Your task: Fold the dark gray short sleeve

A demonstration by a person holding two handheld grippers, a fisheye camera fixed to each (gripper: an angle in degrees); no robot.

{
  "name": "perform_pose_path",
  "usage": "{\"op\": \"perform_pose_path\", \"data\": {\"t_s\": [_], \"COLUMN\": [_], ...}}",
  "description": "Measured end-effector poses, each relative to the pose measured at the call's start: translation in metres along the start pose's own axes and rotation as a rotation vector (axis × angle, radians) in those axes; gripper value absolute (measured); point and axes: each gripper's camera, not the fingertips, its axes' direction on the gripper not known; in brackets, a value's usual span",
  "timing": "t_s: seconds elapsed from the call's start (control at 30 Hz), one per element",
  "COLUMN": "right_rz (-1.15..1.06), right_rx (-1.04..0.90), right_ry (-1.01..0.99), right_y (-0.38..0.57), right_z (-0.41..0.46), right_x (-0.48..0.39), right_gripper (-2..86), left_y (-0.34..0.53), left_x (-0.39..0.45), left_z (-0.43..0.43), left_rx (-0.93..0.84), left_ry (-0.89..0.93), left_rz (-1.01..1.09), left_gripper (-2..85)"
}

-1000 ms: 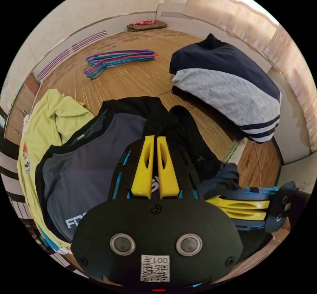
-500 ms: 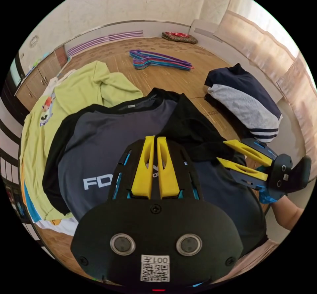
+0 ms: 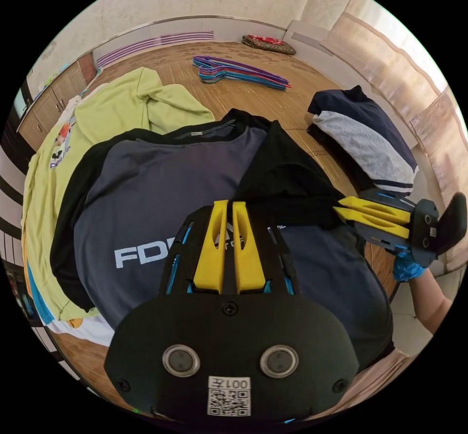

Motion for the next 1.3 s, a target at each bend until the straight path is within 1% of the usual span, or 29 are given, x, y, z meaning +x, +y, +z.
{"op": "perform_pose_path", "data": {"t_s": [0.1,0.13,0.33,0.4,0.47,0.53,0.6,0.67,0.73,0.83,0.93,1.0,1.13,1.27,1.3], "right_rz": [-0.103,-0.154,-0.290,-0.257,-0.169,-0.024,0.076,0.165,0.243,0.254,0.227,0.210,0.191,0.155,0.158], "right_rx": [0.025,-0.001,-0.158,-0.150,-0.094,-0.011,0.012,-0.021,-0.111,-0.157,-0.165,-0.144,-0.146,-0.185,-0.198], "right_ry": [-0.037,-0.063,-0.248,-0.262,-0.256,-0.205,-0.150,-0.119,-0.061,-0.012,-0.033,-0.049,-0.140,-0.157,-0.187], "right_y": [0.007,0.010,0.027,0.029,0.030,0.030,0.029,0.025,0.020,0.018,0.020,0.024,0.038,0.047,0.048], "right_z": [-0.023,-0.027,-0.020,-0.023,-0.031,-0.041,-0.041,-0.033,-0.015,-0.003,-0.006,-0.016,-0.026,-0.019,-0.017], "right_x": [-0.016,-0.024,-0.048,-0.045,-0.035,-0.019,-0.010,-0.004,-0.002,-0.006,-0.008,-0.009,-0.013,-0.019,-0.018], "right_gripper": [1.3,1.3,1.6,2.1,2.6,3.0,3.3,5.9,6.4,3.5,1.8,1.2,2.8,3.8,4.0], "left_y": [0.000,0.000,0.004,0.006,0.009,0.011,0.011,0.009,0.004,0.000,-0.002,-0.003,-0.006,-0.009,-0.010], "left_x": [-0.002,-0.003,-0.009,-0.012,-0.015,-0.016,-0.015,-0.013,-0.011,-0.007,-0.005,-0.009,-0.023,-0.027,-0.028], "left_z": [-0.002,-0.002,-0.001,-0.002,-0.005,-0.012,-0.015,-0.014,-0.009,-0.004,-0.008,-0.014,-0.023,-0.015,-0.012], "left_rx": [0.000,-0.009,-0.065,-0.074,-0.066,-0.035,-0.016,-0.014,-0.034,-0.050,-0.031,-0.008,0.023,-0.018,-0.032], "left_ry": [0.003,0.006,0.004,0.018,0.024,0.032,0.031,0.023,0.014,-0.021,-0.052,-0.035,0.025,0.024,0.019], "left_rz": [0.013,0.027,0.061,0.062,0.067,0.097,0.133,0.159,0.176,0.194,0.199,0.184,0.112,0.106,0.104], "left_gripper": [-0.9,-0.9,-0.8,-0.7,-0.6,0.0,0.9,2.3,2.8,0.7,-0.9,-1.1,-1.1,-1.0,-0.9]}}
